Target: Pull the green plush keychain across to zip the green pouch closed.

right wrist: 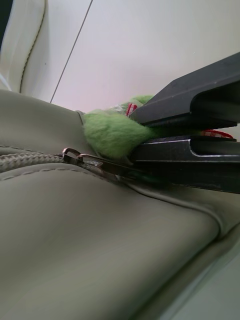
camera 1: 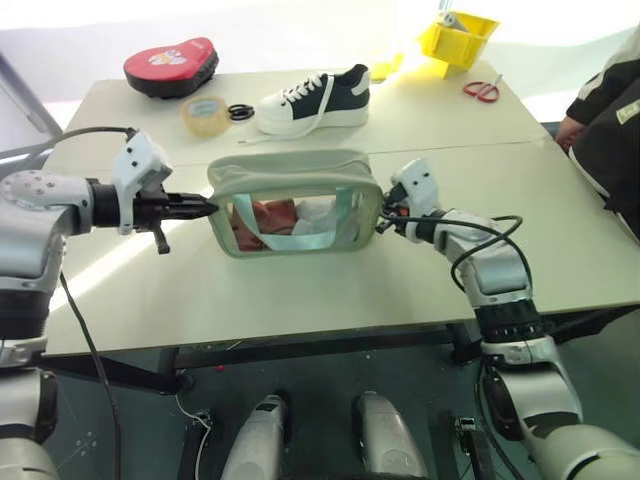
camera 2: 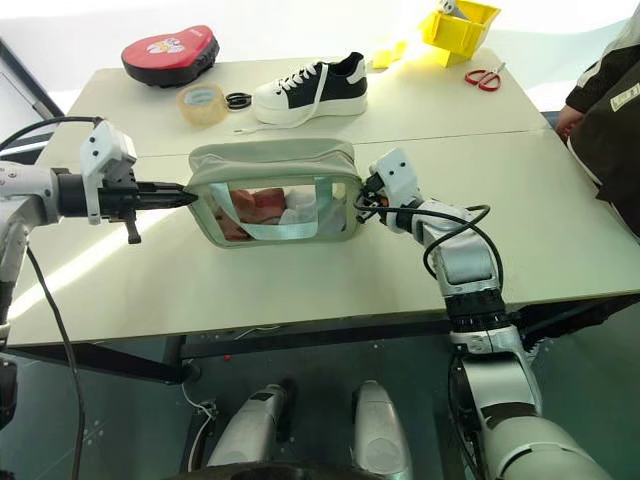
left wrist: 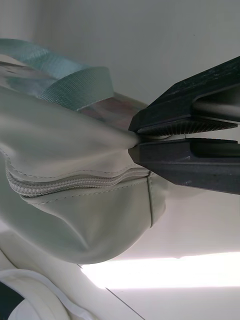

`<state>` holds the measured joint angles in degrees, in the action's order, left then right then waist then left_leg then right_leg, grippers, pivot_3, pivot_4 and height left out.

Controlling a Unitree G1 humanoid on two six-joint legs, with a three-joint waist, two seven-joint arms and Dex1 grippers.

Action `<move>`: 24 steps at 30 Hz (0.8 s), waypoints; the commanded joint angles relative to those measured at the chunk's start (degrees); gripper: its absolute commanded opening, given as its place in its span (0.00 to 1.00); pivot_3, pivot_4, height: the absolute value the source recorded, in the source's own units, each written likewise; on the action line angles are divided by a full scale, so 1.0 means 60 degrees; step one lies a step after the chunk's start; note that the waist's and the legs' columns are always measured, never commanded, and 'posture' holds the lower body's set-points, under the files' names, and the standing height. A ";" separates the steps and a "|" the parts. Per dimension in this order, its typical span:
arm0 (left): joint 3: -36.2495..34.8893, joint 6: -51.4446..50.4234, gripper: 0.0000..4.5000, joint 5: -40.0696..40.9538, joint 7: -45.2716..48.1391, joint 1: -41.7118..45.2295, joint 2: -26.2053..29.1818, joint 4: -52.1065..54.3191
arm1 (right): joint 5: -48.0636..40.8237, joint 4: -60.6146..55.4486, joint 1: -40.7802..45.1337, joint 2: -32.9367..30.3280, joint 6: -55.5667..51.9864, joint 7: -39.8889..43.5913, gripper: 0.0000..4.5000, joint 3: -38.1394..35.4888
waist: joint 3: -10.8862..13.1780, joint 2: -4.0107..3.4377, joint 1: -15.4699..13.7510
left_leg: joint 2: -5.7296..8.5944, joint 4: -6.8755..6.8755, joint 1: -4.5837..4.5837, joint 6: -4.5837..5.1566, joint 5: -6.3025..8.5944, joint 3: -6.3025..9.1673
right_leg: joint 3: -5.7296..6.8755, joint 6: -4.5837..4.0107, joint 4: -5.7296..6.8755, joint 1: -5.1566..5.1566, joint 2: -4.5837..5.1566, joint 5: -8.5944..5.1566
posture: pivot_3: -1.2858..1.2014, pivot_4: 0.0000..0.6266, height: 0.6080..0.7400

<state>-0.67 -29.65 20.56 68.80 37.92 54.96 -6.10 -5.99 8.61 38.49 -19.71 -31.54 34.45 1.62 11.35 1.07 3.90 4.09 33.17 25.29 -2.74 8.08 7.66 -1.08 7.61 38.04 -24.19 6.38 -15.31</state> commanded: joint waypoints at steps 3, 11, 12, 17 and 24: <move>-0.0125 0.0101 0.00 -0.0055 0.0025 0.0027 0.0040 0.0128 | -0.0178 -0.0405 -0.0188 0.0129 -0.0206 0.0010 0.01 0.0219 | -0.0001 0.0000 0.0004 | 0.0000 -0.0001 0.0000 0.0000 0.0000 0.0000 | 0.0000 0.0000 0.0000 0.0000 0.0000 0.0000 | 0.52 0.24 1.00; -0.0347 0.0037 0.00 0.0021 -0.0152 -0.0326 0.0079 0.0399 | -0.0156 -0.0135 0.0089 -0.0549 -0.0208 0.0756 0.23 0.0461 | -0.0003 -0.0001 0.0004 | -0.0001 -0.0001 -0.0004 0.0001 0.0001 0.0000 | 0.0000 0.0000 0.0000 0.0004 -0.0001 0.0000 | 0.52 0.24 1.00; -0.0364 0.0027 0.00 0.0024 -0.0162 -0.0341 0.0090 0.0414 | -0.0142 -0.0088 0.0192 -0.0641 -0.0163 0.0814 0.34 0.0442 | -0.0003 -0.0001 0.0005 | -0.0001 -0.0001 -0.0005 0.0001 0.0001 0.0000 | 0.0000 0.0000 0.0000 0.0005 -0.0001 0.0000 | 0.52 0.24 1.00; -0.0408 -0.0003 0.00 0.0032 -0.0186 -0.0381 0.0151 0.0475 | -0.0075 0.0315 0.0748 -0.1723 0.0258 0.1683 0.91 0.0320 | -0.0002 -0.0001 0.0001 | -0.0001 -0.0001 -0.0004 0.0001 0.0001 -0.0001 | 0.0000 0.0000 -0.0001 0.0005 0.0000 0.0000 | 0.52 0.24 1.00; -0.0482 -0.0024 0.00 0.0067 -0.0175 -0.0411 0.0240 0.0505 | -0.0469 0.0691 0.2154 -0.3758 0.0600 0.4118 0.99 0.0255 | -0.0001 -0.0004 0.0033 | -0.0003 -0.0001 -0.0005 0.0005 0.0003 -0.0005 | 0.0002 0.0001 -0.0007 0.0006 0.0000 -0.0001 | 0.52 0.24 1.00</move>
<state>-1.94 -29.74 20.76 67.62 35.73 55.41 -4.08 -7.44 13.81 49.71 -41.94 -28.83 56.66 3.65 11.34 1.05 4.10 4.06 33.15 25.24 -2.71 8.10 7.61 -1.08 7.61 38.00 -24.16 6.38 -15.32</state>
